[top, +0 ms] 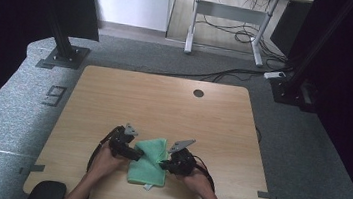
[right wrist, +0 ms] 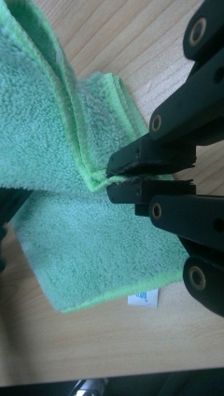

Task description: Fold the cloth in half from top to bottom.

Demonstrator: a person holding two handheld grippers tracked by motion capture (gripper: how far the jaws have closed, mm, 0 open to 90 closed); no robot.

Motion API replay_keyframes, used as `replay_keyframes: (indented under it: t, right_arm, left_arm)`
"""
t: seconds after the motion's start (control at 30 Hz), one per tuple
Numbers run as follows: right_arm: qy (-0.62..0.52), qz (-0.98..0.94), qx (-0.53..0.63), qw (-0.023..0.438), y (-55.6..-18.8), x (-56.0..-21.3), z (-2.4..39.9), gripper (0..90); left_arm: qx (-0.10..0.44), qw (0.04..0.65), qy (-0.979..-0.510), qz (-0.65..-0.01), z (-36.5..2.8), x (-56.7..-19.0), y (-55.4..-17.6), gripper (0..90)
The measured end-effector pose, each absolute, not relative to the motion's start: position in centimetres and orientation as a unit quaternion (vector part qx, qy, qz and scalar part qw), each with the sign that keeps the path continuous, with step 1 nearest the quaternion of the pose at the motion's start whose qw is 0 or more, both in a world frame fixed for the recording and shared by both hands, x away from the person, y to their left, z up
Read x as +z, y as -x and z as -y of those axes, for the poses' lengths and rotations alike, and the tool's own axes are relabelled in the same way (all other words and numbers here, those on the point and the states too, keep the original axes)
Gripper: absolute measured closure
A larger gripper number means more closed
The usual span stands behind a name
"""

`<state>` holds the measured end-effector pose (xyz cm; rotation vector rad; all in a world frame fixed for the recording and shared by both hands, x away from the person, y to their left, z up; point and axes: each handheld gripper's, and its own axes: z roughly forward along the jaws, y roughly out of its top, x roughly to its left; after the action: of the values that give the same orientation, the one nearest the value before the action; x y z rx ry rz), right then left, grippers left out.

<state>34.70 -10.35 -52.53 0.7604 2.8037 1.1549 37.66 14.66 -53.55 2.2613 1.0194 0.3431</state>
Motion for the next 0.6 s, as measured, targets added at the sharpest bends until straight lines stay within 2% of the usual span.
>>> replay_keyframes:
  t: [0.13, 0.27, 0.6]
  right_arm:
    - [-0.247, -0.896, 0.368, 0.013, -34.7, -52.7, 10.4, 83.7]
    - [-0.248, -0.895, 0.371, 0.014, -34.7, -52.9, 10.4, 83.6]
    - [-0.237, -0.899, 0.368, 0.033, -34.2, -51.9, 10.4, 83.3]
  left_arm:
    - [0.12, 0.315, -0.861, -0.382, -15.1, -52.9, -36.8, 5.7]
    - [0.128, 0.294, -0.864, -0.388, -15.4, -54.0, -36.6, 5.6]
    - [0.142, 0.308, -0.847, -0.408, -15.4, -54.6, -36.4, 2.0]
